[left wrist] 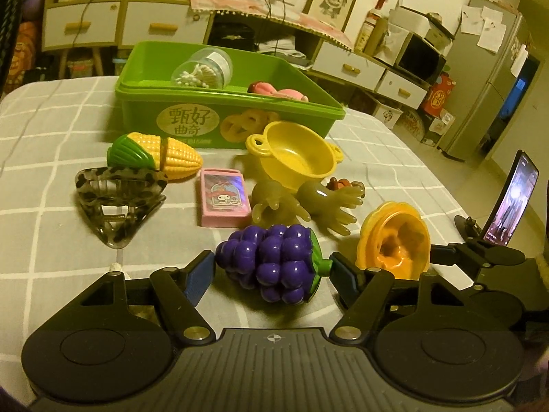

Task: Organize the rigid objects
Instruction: 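Grasp the purple grapes with the left tool while the right tool grasps the orange flower-shaped cup, then carry the grapes with the left tool while the right tool carries the orange cup over the bin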

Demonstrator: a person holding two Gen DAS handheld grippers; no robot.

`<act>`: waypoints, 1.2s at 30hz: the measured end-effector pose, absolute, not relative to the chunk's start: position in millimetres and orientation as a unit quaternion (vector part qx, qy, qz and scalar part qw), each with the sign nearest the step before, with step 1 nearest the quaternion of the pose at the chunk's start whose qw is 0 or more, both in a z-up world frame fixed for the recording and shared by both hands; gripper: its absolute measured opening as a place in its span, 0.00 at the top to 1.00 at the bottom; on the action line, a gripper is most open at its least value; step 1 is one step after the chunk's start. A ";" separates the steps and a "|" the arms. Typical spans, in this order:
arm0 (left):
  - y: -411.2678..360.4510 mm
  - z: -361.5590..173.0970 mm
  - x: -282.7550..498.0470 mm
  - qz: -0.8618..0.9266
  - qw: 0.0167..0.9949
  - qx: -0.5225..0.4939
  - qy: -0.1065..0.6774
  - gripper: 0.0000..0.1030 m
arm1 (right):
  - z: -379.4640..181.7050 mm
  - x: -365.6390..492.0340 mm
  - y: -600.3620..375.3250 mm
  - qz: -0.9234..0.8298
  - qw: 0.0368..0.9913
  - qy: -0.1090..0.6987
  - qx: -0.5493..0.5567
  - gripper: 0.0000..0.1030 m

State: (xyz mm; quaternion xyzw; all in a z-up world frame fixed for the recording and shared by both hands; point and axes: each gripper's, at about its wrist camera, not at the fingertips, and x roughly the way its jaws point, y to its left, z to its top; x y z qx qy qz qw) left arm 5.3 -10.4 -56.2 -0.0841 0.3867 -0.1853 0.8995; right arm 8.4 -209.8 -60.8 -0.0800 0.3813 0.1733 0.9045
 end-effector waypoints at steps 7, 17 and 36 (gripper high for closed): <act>-12.1 -52.8 3.4 -0.187 0.902 -0.080 0.382 0.27 | -56.3 6.6 -207.5 0.175 0.910 0.366 -0.089 0.50; -11.5 -47.3 1.8 -0.186 0.905 -0.081 0.375 0.27 | -46.5 2.8 -205.7 0.183 0.915 0.348 -0.090 0.65; -8.0 -33.2 4.0 -0.182 0.911 -0.094 0.357 0.27 | -18.3 -8.9 -200.3 0.226 0.919 0.316 -0.070 1.00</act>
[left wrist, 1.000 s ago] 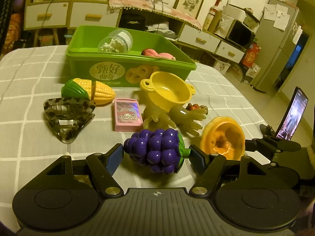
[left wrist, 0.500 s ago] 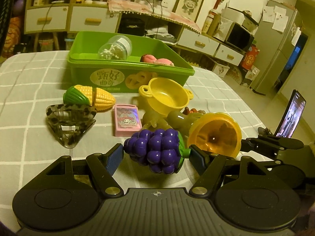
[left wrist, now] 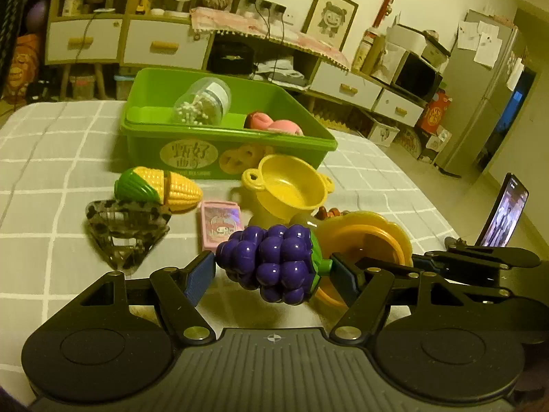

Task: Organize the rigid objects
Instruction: 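Carry the grapes with the left tool while the right tool carries the orange cup over the bin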

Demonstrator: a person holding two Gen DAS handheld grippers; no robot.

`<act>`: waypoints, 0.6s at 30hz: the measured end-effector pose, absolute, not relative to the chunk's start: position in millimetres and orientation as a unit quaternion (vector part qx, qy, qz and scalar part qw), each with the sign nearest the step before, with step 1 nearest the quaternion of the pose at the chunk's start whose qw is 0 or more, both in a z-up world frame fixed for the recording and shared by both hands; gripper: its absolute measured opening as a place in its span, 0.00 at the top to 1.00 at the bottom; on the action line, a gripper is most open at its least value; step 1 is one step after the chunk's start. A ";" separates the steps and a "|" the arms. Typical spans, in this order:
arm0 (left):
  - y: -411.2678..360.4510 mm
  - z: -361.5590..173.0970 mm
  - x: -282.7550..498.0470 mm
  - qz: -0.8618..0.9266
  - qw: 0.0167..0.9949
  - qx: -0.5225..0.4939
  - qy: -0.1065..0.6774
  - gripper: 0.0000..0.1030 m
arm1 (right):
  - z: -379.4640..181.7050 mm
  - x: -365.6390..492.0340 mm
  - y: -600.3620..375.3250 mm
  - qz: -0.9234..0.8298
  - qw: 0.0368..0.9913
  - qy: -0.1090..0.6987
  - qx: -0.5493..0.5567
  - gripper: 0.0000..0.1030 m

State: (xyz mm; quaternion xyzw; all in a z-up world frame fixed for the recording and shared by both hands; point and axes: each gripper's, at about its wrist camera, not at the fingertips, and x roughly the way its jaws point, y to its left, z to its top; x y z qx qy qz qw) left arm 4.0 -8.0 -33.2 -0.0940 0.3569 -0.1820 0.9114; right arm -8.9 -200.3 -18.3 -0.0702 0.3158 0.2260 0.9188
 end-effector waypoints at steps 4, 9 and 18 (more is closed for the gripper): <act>-6.4 -29.2 5.2 -0.179 0.914 -0.097 0.350 0.27 | -10.5 -9.0 -200.4 0.230 0.922 0.306 -0.061 1.00; -2.6 -23.7 8.4 -0.173 0.919 -0.102 0.340 0.27 | 2.1 -2.0 -210.7 0.231 0.924 0.303 -0.015 1.00; 1.1 -8.5 16.7 -0.163 0.929 -0.110 0.315 0.27 | 33.2 22.0 -229.8 0.201 0.933 0.293 0.066 1.00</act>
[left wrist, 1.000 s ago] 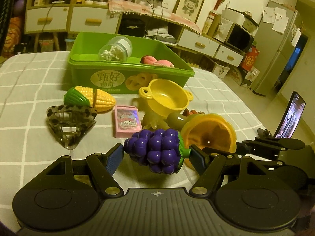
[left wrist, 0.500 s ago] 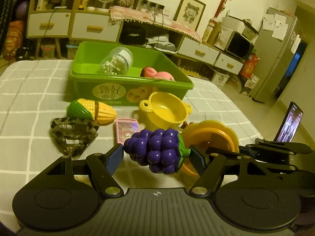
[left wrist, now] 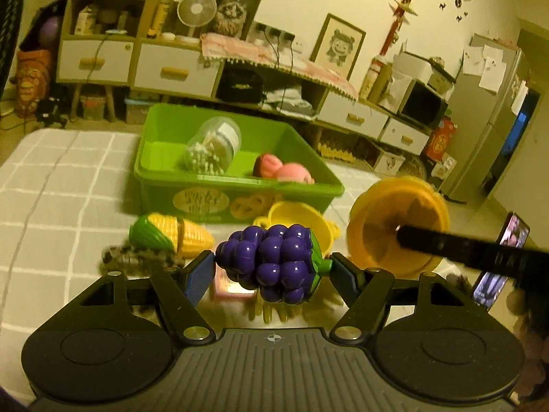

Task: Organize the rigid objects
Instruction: 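Carry the grapes with the left tool while the right tool carries the orange cup over the bin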

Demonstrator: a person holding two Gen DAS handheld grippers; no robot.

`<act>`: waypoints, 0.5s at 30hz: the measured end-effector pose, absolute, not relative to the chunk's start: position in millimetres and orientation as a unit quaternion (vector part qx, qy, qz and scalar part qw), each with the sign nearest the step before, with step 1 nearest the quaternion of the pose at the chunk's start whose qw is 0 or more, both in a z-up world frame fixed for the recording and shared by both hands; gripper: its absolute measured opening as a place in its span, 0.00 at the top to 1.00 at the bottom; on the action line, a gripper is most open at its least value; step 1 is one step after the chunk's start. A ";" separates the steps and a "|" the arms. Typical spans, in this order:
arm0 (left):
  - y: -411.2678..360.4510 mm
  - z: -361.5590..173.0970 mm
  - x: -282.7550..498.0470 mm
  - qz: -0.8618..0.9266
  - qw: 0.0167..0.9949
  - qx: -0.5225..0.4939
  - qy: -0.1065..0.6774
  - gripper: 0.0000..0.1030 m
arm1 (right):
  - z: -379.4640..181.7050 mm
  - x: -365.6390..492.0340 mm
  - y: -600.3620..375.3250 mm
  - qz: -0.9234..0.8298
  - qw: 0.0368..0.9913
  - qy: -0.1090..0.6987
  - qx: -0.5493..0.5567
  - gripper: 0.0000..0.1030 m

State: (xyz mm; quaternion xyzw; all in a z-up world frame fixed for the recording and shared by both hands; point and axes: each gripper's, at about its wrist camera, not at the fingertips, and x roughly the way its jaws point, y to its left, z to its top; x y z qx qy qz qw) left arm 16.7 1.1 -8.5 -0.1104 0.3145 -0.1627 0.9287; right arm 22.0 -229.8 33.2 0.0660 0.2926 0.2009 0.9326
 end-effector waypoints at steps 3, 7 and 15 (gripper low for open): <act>2.7 -0.9 20.3 -0.159 0.934 -0.115 0.299 0.27 | 47.7 27.3 -233.2 0.197 0.937 0.278 0.081 1.00; 4.7 7.7 26.9 -0.152 0.940 -0.116 0.284 0.27 | 59.4 37.9 -232.6 0.190 0.939 0.273 0.091 1.00; 8.3 25.3 58.7 -0.125 0.950 -0.098 0.270 0.27 | 70.9 70.1 -214.6 0.196 0.934 0.284 0.094 1.00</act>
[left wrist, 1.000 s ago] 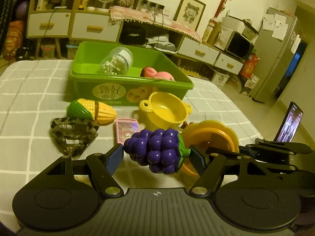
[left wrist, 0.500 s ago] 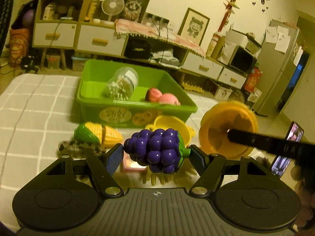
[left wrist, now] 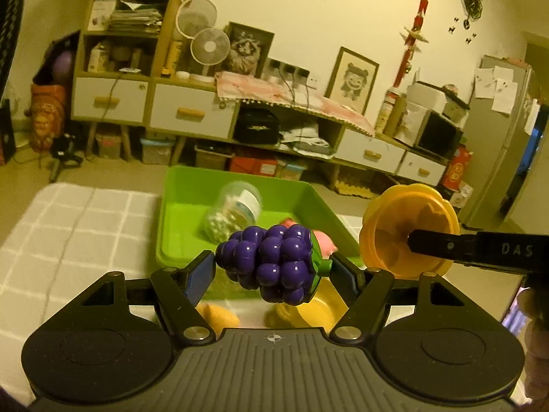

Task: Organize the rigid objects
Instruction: 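Carry the grapes with the left tool while the right tool carries the orange cup over the bin, then open the left tool to drop the grapes while the right tool drops the orange cup into the bin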

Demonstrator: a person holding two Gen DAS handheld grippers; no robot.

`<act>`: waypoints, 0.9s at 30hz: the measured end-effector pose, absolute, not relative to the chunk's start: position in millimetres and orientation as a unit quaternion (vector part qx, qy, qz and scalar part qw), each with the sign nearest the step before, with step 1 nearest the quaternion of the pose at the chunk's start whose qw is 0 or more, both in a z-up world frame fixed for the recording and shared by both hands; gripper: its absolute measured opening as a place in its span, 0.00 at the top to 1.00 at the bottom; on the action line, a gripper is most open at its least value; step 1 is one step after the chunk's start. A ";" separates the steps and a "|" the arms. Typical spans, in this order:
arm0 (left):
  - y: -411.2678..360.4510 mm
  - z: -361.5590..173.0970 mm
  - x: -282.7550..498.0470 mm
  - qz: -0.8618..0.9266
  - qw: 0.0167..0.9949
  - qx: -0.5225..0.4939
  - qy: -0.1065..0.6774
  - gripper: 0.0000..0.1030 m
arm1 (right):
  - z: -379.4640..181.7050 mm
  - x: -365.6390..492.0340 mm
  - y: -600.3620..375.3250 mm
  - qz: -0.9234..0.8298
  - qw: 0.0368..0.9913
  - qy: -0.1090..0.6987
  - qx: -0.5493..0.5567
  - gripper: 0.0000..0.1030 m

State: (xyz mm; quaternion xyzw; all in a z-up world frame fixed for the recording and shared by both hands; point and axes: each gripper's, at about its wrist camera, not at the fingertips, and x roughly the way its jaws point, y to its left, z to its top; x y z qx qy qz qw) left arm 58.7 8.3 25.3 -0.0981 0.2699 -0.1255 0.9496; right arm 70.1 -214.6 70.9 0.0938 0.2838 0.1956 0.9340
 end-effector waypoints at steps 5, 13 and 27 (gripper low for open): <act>5.8 21.5 89.8 -0.107 0.950 -0.074 0.285 0.27 | 69.7 96.7 -199.5 0.198 0.930 0.292 0.104 1.00; 9.8 1.4 128.6 -0.098 0.944 -0.044 0.313 0.27 | 50.4 137.0 -182.8 0.189 0.917 0.324 0.134 1.00; 6.7 -20.0 152.0 -0.078 0.935 -0.023 0.344 0.27 | 14.8 173.9 -183.9 0.180 0.903 0.367 0.129 1.00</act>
